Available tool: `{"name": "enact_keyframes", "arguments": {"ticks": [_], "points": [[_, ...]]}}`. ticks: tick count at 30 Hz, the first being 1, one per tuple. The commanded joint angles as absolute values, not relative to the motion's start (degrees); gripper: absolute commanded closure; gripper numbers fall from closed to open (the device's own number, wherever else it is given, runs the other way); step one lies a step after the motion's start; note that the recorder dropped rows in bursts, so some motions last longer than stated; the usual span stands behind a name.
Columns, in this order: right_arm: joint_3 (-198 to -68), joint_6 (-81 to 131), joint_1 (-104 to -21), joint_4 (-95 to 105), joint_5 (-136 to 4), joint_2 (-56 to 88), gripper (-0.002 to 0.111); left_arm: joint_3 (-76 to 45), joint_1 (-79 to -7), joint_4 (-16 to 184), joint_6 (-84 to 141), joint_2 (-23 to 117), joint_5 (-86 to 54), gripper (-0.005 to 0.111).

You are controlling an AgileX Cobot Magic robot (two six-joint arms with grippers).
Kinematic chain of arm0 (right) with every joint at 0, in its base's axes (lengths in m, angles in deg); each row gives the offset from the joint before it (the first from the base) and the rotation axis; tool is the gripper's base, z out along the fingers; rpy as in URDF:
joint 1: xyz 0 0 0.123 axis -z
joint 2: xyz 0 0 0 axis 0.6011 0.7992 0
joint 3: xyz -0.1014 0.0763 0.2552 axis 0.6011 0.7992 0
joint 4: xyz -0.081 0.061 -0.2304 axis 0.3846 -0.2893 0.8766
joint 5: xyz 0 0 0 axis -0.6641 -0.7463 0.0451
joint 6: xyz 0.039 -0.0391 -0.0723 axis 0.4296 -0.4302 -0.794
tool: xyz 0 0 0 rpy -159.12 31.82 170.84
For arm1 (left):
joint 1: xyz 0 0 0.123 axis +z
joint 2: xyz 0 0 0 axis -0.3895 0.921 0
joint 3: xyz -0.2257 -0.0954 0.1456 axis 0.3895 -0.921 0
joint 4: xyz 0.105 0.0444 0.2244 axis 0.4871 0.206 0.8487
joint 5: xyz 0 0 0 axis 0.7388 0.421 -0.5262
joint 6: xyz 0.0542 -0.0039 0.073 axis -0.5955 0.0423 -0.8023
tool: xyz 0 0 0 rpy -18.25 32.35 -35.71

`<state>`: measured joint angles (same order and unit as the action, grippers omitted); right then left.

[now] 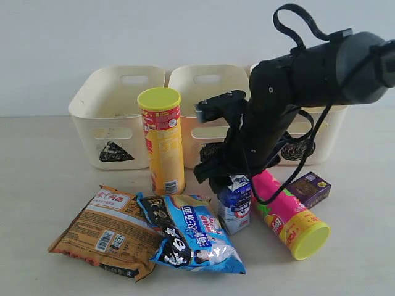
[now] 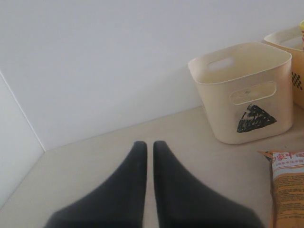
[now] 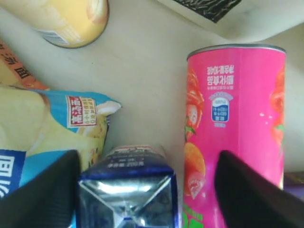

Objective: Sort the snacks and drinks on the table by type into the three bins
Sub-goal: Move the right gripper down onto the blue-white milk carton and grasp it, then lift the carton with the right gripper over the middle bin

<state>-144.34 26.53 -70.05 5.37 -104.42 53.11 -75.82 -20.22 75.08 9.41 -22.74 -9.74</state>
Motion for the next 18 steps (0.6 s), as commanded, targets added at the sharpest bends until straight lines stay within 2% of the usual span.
{"name": "enact_keyframes", "arguments": {"ticks": [1, 4, 7, 18], "points": [[-144.67, 26.87, -70.12, 4.55, -106.25, 52.99, 0.072, -76.01, -20.15, 74.32, 9.35, -22.94, -10.05, 0.102], [-144.67, 26.87, -70.12, 4.43, -107.60, 52.86, 0.093, -76.01, -20.15, 74.32, 9.35, -22.94, -10.05, 0.102], [-144.67, 26.87, -70.12, 4.43, -107.84, 52.16, 0.108, -76.01, -20.15, 74.32, 9.35, -22.94, -10.05, 0.102], [-144.67, 26.58, -70.12, 4.91, -104.27, 42.13, 0.108, -76.01, -20.15, 74.32, 9.35, -22.94, -9.93, 0.102]]}}
